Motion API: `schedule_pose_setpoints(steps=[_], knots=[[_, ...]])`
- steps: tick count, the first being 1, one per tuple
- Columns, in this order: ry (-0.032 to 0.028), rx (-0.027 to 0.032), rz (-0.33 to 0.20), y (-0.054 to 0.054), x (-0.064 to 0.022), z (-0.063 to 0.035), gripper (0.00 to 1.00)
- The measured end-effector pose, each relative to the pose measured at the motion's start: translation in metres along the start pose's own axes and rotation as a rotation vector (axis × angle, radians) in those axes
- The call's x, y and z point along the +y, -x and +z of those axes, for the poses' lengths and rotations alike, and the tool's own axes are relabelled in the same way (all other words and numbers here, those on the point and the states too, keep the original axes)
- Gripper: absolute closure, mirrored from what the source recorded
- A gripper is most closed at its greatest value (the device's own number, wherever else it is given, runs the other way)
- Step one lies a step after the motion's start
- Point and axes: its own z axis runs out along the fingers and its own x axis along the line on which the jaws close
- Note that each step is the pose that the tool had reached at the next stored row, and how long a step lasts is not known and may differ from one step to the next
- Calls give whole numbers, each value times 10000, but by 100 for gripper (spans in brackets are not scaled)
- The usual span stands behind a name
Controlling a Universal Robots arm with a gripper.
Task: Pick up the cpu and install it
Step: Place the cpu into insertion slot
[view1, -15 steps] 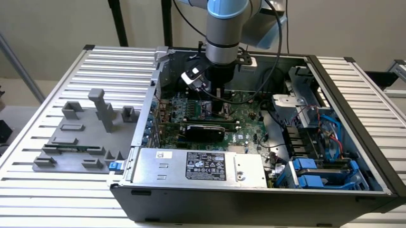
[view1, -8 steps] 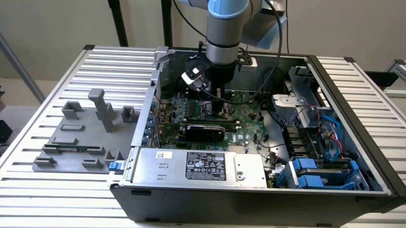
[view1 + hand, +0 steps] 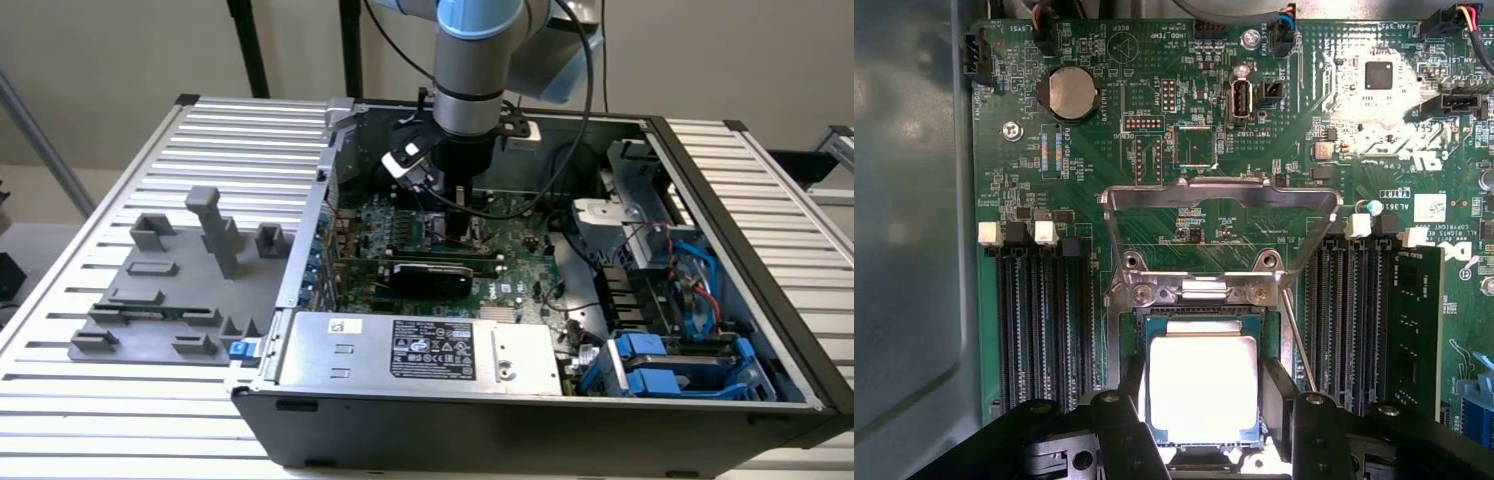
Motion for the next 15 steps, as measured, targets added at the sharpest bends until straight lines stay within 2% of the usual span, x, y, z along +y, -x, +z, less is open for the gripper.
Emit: schedule_pose_setpoints(steps=[14,15], knots=[[-1,-5,-2,-15,0,5,44],[-2,-7,-2,-15,-1,4,38]])
